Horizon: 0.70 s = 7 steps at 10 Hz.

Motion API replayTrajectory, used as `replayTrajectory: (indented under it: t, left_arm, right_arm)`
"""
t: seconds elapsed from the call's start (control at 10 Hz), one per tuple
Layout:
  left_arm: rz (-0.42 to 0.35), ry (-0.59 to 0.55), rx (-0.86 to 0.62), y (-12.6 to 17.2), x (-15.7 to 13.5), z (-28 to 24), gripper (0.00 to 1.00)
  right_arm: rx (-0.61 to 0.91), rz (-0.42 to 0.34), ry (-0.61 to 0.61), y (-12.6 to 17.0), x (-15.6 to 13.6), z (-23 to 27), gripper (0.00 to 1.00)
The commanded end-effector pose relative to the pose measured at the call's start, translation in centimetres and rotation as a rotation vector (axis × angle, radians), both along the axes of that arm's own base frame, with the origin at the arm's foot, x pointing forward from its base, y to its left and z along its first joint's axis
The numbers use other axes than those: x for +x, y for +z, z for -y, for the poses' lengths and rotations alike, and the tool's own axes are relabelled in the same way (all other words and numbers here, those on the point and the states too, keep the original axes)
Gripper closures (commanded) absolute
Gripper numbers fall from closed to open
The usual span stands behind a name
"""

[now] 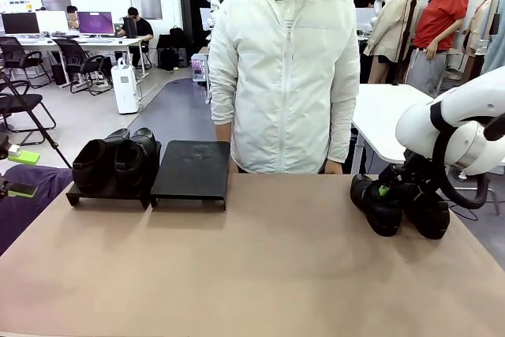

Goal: Organize the shoes by placing them on the stand.
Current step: Pick up one Shoe and place it in the middle of the table.

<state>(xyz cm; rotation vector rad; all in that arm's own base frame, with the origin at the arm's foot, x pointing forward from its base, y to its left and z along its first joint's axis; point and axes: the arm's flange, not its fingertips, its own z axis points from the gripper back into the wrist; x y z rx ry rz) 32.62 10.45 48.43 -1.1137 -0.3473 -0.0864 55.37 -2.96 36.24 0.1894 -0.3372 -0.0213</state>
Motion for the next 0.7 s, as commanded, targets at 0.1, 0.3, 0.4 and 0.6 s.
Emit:
replayTrajectory:
  t: [0.1,0.3,0.4,0.6]
  left_arm:
    - [0.011,-0.015,0.004,-0.01,-0.2,-0.3,0.09]
    - [0.011,-0.015,0.004,-0.01,-0.2,-0.3,0.09]
    - [0.011,-0.015,0.004,-0.01,-0.2,-0.3,0.09]
    - [0.011,-0.015,0.004,-0.01,-0.2,-0.3,0.09]
  right_arm:
    - [0.046,0.0,0.047,-0.6,0.59,0.38,1.0]
    - [0.036,-0.012,0.047,-0.87,0.7,0.26,1.0]
    - [0.034,-0.016,0.045,-1.16,0.74,0.23,1.0]
    - [0.041,-0.021,0.051,-1.28,0.74,0.1,1.0]
